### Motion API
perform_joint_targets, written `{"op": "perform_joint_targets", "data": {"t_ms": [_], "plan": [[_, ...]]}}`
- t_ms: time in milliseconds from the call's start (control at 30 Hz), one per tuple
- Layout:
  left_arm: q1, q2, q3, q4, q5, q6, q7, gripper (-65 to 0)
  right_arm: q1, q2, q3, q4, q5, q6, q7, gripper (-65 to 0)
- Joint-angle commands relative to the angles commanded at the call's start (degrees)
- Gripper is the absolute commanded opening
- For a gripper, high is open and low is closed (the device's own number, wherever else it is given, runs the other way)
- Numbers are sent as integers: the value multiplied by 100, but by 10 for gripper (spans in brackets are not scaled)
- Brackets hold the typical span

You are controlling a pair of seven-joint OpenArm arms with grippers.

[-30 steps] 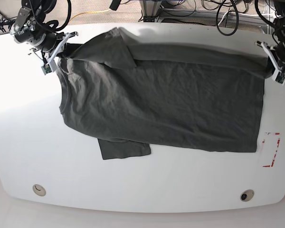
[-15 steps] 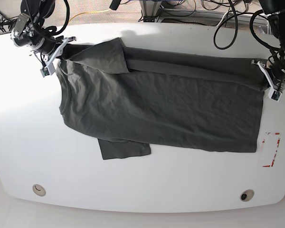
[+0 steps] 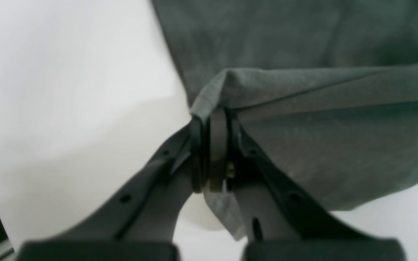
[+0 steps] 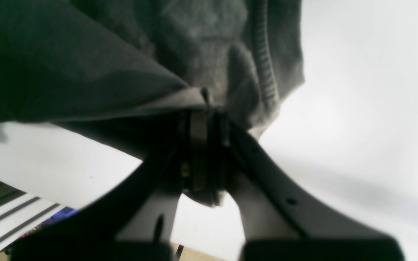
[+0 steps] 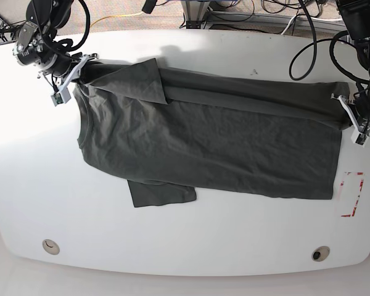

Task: Fold the T-shirt properly
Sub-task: 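Lay the T-shirt flat and open both grippers to release it, then move the right gripper to the T-shirt's folded-over corner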

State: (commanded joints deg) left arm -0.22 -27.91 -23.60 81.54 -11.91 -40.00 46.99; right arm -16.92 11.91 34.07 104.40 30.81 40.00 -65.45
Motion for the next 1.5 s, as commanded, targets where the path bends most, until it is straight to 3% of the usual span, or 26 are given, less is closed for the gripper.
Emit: {"op": "perform_joint_targets", "data": {"t_ms": [67, 133, 233, 333, 367, 467, 767, 867, 1033, 1200, 1500], "plan": [[-44, -132, 114, -35, 0, 0, 18, -649, 9, 0, 0, 0, 0, 0, 0, -626], [-62, -176, 220, -114, -9, 0, 18, -589, 53, 0, -9, 0, 0, 0, 0, -596], [-229, -193, 413, -167, -9, 0, 9, -418, 255, 0, -18, 9, 0, 0, -26, -458], [-264, -202, 448, -132, -9, 0, 18, -190, 211, 0, 0, 44, 18, 0, -123, -228], [-281, -220, 448, -132, -9, 0, 18, -151, 202, 0, 0, 44, 9, 0, -149, -173], [-308, -343, 484, -105, -53, 0, 18, -150, 202, 62, 0, 97, 53, 0, -176, -75], [-62, -396, 211, 431, -651, 0, 44, -151, -123, -105, 18, 756, 158, 0, -176, -125], [325, -334, -62, 589, -642, 0, 26, -151, -273, -229, 404, 756, 325, 0, -176, -143], [826, 35, -457, 642, -633, 0, 0, -153, -308, -457, 1002, 738, 281, 0, -176, -143], [1029, 264, -747, 457, -615, 0, -369, -208, -273, -501, 1029, 448, 281, 0, -167, -146], [1055, 299, -738, -273, -615, 0, -448, -217, -114, -510, 1029, -229, 290, 0, 105, -147]]}}
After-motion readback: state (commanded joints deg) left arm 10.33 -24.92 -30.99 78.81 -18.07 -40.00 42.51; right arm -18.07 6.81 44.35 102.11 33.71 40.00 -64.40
